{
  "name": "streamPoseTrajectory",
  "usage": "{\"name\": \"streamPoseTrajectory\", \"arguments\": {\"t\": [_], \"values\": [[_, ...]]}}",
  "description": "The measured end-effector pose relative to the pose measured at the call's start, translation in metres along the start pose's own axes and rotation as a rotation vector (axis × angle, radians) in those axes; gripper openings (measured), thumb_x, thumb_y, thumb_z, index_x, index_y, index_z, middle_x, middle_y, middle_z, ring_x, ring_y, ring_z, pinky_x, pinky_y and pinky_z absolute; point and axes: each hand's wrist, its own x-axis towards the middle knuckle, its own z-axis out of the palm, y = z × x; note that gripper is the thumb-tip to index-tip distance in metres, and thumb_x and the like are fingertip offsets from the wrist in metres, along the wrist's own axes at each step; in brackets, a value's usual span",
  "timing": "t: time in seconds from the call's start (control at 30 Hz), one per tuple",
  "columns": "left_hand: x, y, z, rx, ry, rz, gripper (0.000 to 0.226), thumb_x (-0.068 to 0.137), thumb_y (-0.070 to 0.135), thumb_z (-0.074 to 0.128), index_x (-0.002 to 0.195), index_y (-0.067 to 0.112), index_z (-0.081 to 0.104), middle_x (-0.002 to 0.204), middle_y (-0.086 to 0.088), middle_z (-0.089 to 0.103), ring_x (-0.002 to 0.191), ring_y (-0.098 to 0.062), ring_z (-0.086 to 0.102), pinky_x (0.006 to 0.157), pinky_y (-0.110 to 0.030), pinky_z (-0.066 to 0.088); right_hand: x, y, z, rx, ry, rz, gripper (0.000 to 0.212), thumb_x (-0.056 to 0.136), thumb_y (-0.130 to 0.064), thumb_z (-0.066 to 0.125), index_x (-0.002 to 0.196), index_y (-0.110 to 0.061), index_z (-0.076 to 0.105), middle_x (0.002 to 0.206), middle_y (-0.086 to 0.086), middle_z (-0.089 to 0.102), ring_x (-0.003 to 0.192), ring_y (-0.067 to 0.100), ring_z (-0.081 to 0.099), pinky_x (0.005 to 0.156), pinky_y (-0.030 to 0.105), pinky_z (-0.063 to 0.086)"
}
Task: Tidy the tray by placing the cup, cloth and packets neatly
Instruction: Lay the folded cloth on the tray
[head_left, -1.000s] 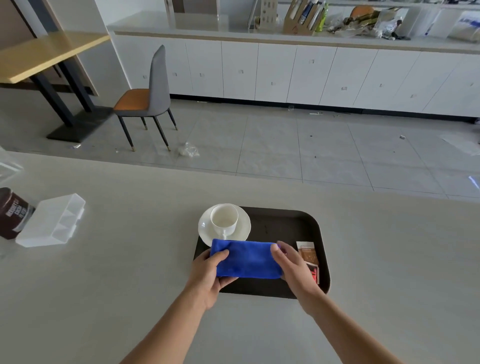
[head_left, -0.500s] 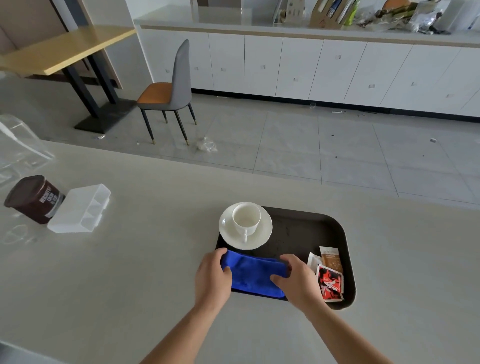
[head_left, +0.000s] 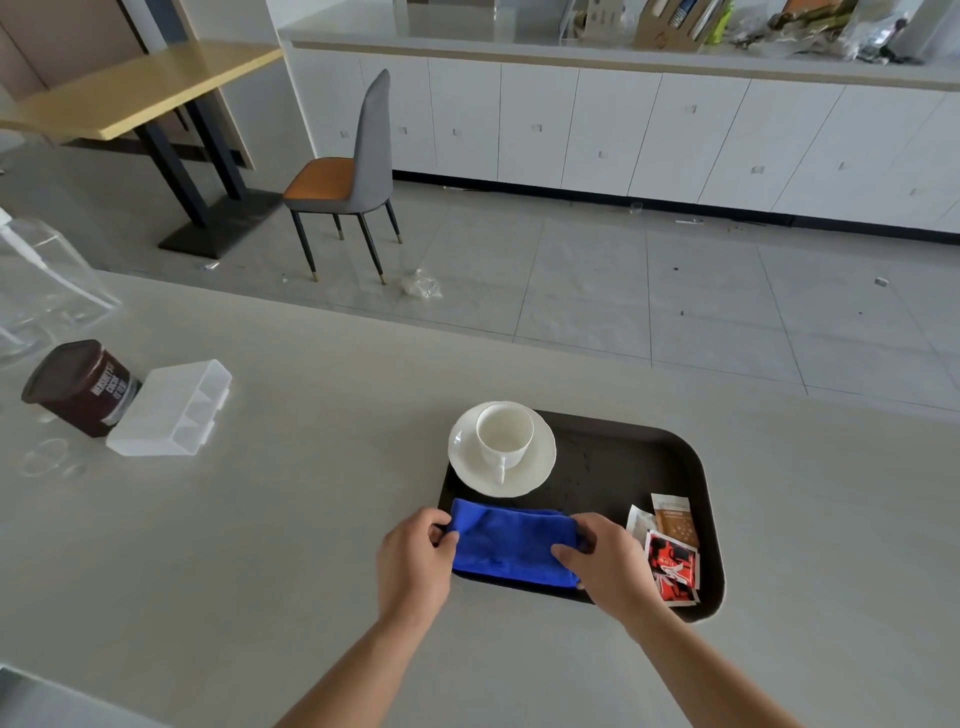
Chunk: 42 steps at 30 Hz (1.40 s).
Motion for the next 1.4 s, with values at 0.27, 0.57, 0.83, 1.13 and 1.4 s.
{"name": "streamPoseTrajectory", "arguments": {"t": [0.27,0.57,0.83,1.13,1.4], "values": [[0.002,-0.004,0.001,-0.005,0.065,-0.004,0.007,0.084,0.014,0.07,0.083,0.02,0.069,0.077,0.009,0.065,0.07,-0.012,0.06,0.064,-0.028,0.045,0.003,-0.01,0.004,0.057,0.003,0.004,0.02,0.087,-0.035,0.069,0.105,-0.03,0.061,0.087,-0.015,0.064,0.076,0.008,0.064,0.064,0.025,0.058],[-0.014,-0.016,-0.001,0.35,0.042,0.403,0.016,0.076,0.024,0.08,0.09,0.021,0.073,0.089,0.006,0.063,0.075,-0.023,0.059,0.062,-0.038,0.05,-0.007,-0.011,0.003,0.092,0.047,0.013,0.017,0.088,-0.023,0.07,0.102,-0.027,0.061,0.077,-0.006,0.067,0.065,0.011,0.067,0.058,0.027,0.059],[-0.014,-0.015,-0.002,0.355,0.019,0.327,0.016,0.078,0.021,0.079,0.092,0.015,0.074,0.083,0.0,0.064,0.074,-0.026,0.061,0.062,-0.039,0.052,-0.007,-0.015,0.008,0.121,0.053,0.046,0.01,0.088,-0.021,0.07,0.092,-0.025,0.063,0.075,-0.003,0.066,0.062,0.013,0.067,0.053,0.025,0.053],[-0.006,-0.02,0.001,0.42,-0.034,0.581,0.041,0.074,-0.002,0.078,0.112,0.008,0.07,0.133,-0.011,0.061,0.125,-0.032,0.057,0.088,-0.043,0.055,-0.013,-0.013,0.005,-0.001,0.14,-0.082,0.042,0.09,-0.027,0.067,0.13,-0.023,0.054,0.121,-0.006,0.058,0.099,0.01,0.062,0.083,0.025,0.055],[-0.012,-0.021,0.013,0.614,-0.208,0.564,0.057,0.098,0.047,0.034,0.143,0.014,0.047,0.153,-0.013,0.039,0.142,-0.028,0.036,0.114,-0.047,0.031,-0.017,0.004,0.019,-0.534,0.041,-0.372,0.052,0.103,-0.041,0.026,0.153,-0.024,0.025,0.161,-0.01,0.017,0.151,0.019,0.004,0.121,0.037,0.008]]}}
